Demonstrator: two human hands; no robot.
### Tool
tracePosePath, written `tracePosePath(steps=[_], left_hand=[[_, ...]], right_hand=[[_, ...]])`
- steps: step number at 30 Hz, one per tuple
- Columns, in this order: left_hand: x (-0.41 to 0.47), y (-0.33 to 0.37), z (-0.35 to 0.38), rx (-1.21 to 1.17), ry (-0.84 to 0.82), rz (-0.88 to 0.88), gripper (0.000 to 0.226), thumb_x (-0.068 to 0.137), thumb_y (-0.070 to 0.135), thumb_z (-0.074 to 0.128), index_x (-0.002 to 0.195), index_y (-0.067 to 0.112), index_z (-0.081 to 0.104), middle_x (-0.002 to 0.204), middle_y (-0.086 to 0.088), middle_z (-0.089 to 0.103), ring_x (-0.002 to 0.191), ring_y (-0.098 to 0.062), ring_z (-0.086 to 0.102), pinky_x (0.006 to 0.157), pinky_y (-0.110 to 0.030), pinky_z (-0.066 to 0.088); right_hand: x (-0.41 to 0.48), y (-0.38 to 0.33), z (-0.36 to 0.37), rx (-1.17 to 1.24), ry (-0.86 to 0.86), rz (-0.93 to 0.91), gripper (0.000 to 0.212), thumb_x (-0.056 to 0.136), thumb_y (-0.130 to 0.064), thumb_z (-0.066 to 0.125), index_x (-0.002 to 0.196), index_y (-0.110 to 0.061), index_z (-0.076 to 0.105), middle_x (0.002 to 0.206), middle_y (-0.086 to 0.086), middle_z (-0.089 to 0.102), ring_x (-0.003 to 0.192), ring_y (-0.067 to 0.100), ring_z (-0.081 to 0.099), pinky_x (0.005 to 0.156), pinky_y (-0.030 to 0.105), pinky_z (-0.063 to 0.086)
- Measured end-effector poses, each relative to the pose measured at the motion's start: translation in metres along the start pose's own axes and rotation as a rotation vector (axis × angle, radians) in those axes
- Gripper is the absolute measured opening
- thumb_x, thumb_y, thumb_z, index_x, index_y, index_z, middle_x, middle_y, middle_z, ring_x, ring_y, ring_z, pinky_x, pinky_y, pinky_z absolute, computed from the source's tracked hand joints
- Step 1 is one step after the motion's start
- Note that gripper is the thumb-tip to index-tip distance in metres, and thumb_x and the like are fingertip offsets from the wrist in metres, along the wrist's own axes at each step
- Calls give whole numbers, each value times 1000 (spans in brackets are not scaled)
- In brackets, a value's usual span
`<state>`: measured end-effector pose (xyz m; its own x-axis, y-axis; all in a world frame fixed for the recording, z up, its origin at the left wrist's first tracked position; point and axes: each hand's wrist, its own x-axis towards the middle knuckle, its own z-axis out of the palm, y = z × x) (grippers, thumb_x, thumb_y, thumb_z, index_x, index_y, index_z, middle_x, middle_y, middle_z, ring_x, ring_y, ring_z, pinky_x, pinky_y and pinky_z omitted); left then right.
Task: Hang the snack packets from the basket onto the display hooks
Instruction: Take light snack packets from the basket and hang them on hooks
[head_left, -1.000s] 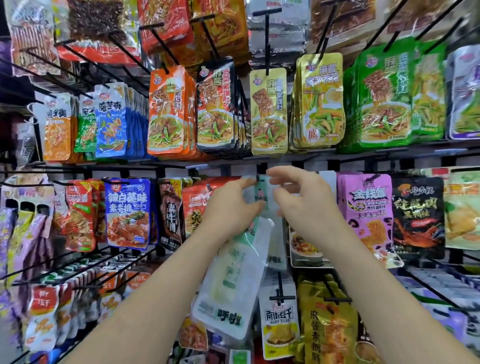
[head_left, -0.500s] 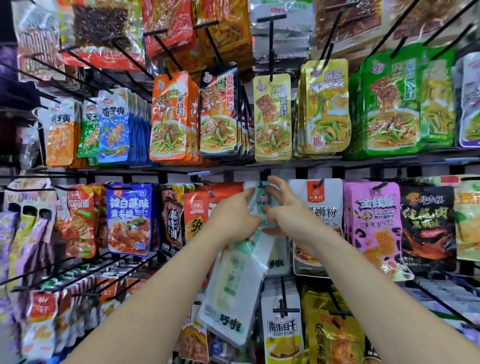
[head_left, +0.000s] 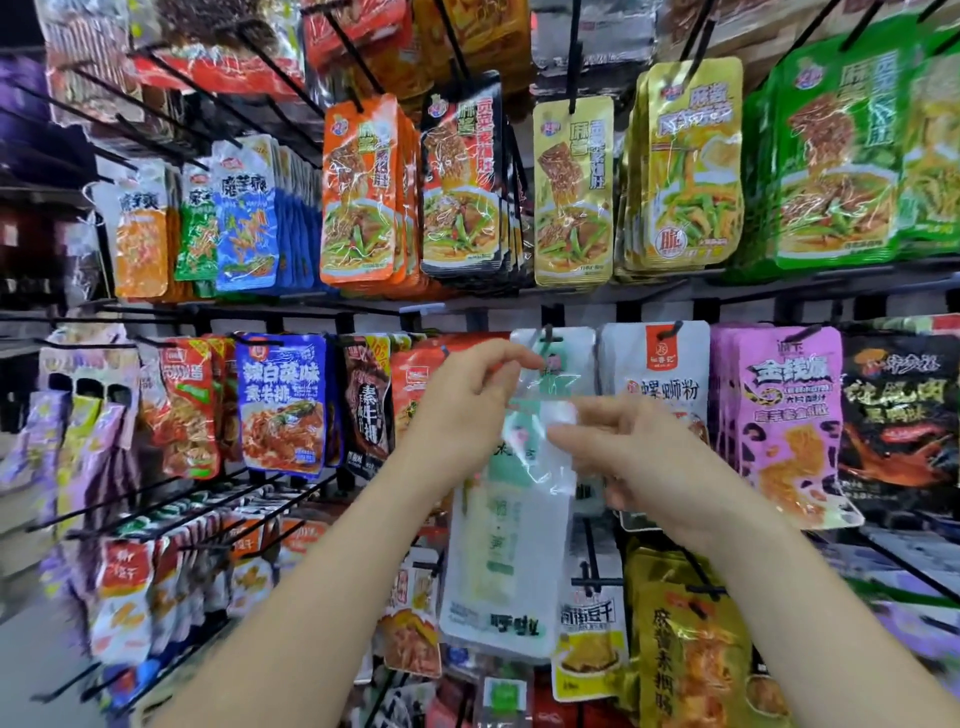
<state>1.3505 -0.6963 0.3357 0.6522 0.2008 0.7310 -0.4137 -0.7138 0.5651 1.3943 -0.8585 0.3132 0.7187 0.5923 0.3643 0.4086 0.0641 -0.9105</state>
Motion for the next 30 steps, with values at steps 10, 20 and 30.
tracePosePath(steps=[10,20,30], left_hand=[[-42,11,-16,-495,-99,-121,16,82,26,71,95,16,71,89,0,75,81,-17,71,68,-29,56],[-20,8,3,-416,56,26,18,89,-2,61,88,16,60,78,5,74,74,-8,69,66,-26,56],[14,-4,16,-37,169,170,42,89,10,64,123,33,61,103,9,67,63,-16,56,60,-37,50]], right_hand=[[-17,6,20,284,242,-230,13,94,-4,56,95,-12,67,85,3,76,64,13,69,38,20,48],[-22,17,14,71,113,-143,31,90,-2,63,111,-23,58,90,3,76,65,18,70,38,25,47],[2,27,10,-336,388,-289,26,93,-32,57,91,-7,63,82,14,70,79,33,65,73,51,54]])
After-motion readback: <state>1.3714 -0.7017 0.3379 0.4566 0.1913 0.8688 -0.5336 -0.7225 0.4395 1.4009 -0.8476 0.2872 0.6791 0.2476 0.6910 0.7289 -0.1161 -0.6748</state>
